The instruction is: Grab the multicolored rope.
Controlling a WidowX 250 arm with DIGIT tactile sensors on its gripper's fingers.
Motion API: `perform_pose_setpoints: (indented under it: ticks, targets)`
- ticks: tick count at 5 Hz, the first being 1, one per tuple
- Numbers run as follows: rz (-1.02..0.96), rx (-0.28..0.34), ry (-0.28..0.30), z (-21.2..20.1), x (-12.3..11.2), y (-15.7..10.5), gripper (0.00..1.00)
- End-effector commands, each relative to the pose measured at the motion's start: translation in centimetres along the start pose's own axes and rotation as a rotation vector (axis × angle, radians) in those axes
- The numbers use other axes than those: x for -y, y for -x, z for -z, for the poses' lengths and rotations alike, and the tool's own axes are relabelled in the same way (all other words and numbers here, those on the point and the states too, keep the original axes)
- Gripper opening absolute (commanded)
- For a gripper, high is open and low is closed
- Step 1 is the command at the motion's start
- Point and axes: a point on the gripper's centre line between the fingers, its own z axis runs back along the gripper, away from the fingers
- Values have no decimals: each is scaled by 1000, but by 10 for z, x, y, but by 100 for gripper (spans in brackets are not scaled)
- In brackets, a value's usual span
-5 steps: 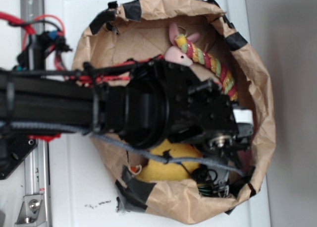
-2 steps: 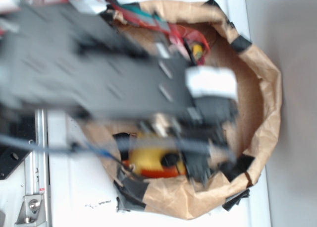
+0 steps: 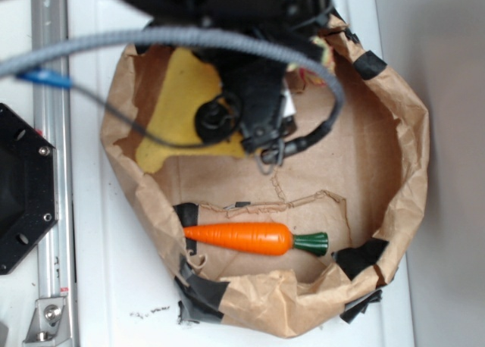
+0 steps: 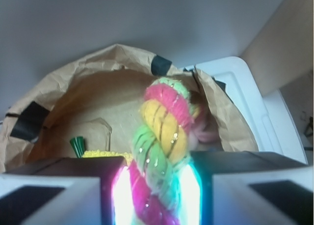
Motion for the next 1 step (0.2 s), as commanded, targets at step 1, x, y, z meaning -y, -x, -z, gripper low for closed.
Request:
perform_pose_setpoints:
  ticks: [1]
  targets:
    - [53,50,-20,8,20,-6,0]
